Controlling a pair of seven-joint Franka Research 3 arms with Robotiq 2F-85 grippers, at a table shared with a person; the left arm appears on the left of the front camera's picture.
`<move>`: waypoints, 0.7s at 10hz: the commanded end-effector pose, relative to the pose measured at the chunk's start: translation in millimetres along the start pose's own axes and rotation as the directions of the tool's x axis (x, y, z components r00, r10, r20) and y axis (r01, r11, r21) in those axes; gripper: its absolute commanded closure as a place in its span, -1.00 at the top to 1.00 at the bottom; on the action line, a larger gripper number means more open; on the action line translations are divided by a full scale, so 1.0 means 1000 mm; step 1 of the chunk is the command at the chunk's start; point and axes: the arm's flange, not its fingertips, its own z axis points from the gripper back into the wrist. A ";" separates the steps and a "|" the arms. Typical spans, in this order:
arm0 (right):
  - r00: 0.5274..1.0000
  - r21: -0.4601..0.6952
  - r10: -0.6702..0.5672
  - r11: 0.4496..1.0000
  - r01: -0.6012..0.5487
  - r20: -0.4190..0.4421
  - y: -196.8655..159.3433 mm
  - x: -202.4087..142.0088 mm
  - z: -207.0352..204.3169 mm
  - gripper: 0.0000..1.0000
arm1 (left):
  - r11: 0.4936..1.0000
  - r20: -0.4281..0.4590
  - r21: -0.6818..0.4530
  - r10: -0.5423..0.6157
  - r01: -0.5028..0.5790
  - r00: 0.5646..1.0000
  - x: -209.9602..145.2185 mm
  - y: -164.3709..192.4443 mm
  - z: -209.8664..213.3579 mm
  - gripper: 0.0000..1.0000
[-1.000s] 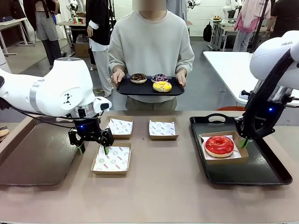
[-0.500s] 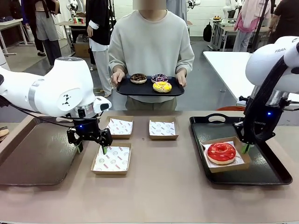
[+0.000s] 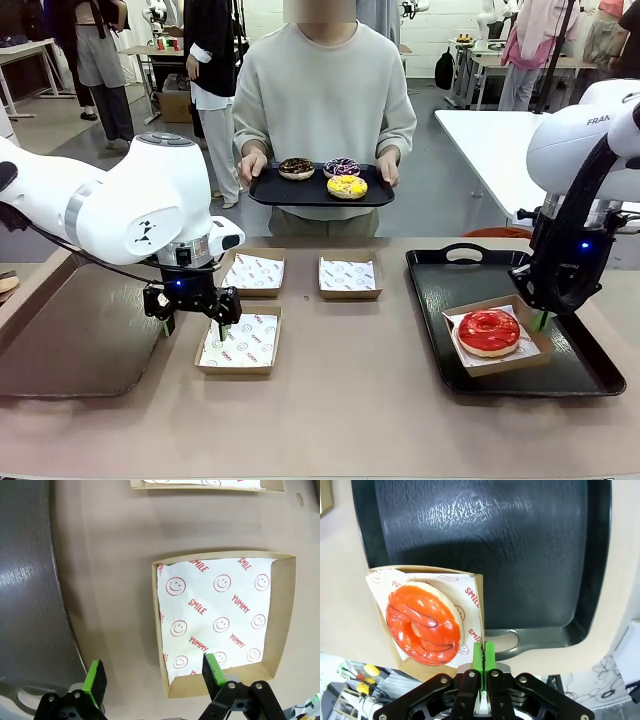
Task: Individually package the donuts and arrange them on the tray.
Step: Place the picked Paper togo box on the Handle tray while simultaneously picking up another Paper togo box from the table with the other hand.
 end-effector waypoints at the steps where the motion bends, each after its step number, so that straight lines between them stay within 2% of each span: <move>1: 1.000 0.060 0.008 0.998 -0.010 0.023 -0.001 0.007 -0.015 -0.97 | 0.999 0.053 0.023 0.041 -0.042 0.998 -0.002 -0.010 -0.006 1.00; 7: 0.999 0.098 0.014 0.995 -0.017 0.035 0.000 0.018 -0.038 -0.97 | 0.997 0.064 -0.003 0.075 -0.075 0.995 0.000 -0.008 -0.010 1.00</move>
